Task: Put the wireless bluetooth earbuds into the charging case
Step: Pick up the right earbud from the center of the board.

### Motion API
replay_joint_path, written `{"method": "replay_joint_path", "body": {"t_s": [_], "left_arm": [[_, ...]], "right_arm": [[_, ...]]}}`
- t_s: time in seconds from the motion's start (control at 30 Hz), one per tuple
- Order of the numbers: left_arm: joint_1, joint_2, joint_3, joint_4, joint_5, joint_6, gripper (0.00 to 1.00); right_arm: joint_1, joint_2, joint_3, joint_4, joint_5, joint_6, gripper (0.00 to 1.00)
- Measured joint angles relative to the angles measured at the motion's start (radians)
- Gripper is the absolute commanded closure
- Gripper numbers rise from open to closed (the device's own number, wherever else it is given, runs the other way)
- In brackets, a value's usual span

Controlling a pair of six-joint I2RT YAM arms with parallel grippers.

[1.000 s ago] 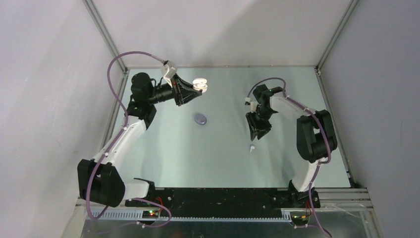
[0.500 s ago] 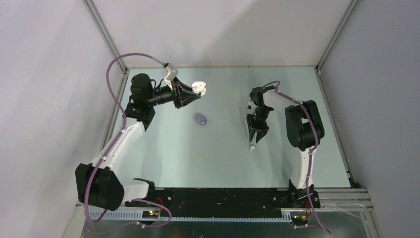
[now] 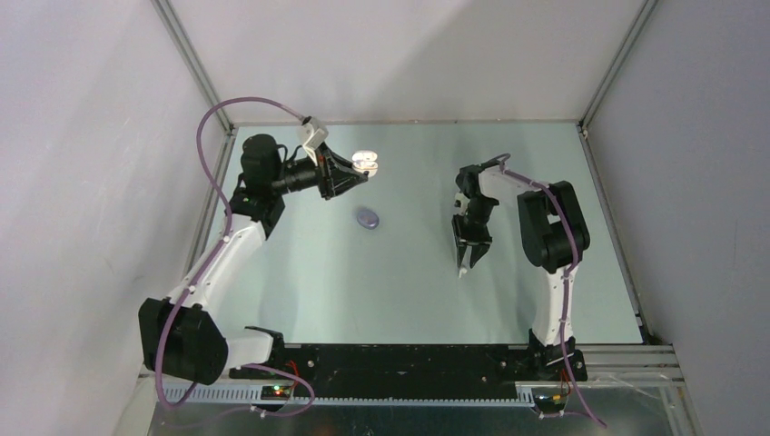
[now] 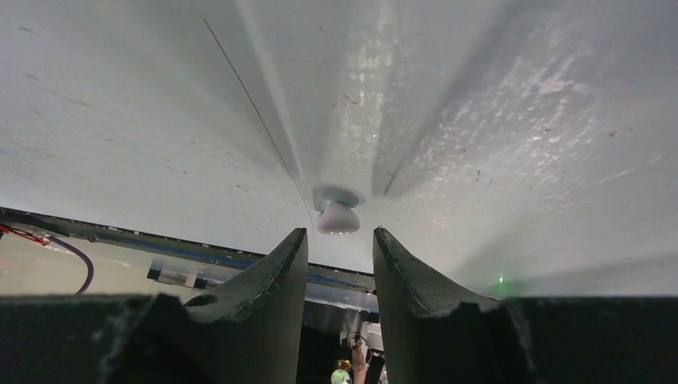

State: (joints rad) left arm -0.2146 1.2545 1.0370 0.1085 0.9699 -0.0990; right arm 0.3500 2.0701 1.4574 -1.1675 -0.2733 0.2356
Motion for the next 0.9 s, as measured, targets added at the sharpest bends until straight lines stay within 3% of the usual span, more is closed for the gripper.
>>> {"method": "replay_joint_path", "body": {"t_s": [0.57,0.9], "left_arm": [[0.0,0.002,0.001,-0.045,-0.008,0.04,1.0],[0.0,0.002,0.001,-0.061,-0.007,0.055,1.0]], "right_arm": [[0.011,0.051,-0.014,-0.015,-0.015,0.0,0.66],[0.013,0.063,0.008,-0.017,-0.034,-0.018,0.88]]}}
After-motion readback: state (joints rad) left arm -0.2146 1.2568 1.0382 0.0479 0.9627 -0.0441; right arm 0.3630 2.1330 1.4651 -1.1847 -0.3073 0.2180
